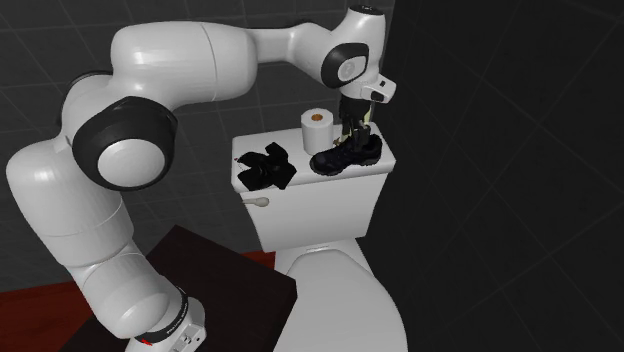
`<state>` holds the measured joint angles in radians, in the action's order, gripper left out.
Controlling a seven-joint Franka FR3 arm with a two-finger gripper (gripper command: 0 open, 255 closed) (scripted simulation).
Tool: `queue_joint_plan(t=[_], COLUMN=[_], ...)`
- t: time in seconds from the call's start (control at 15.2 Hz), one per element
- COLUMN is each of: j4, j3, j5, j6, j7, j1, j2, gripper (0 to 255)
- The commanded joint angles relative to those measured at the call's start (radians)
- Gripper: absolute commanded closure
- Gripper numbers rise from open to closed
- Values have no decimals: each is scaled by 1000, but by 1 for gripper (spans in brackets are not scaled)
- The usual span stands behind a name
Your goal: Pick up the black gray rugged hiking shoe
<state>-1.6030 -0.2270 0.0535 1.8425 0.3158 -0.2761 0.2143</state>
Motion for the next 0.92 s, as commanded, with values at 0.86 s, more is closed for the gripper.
queue_joint_plan(t=[0.86], j4=[212], j3=[-3], j5=[3], j6=[-196], j7=[0], j1=[-8], j2=[19], gripper=[255])
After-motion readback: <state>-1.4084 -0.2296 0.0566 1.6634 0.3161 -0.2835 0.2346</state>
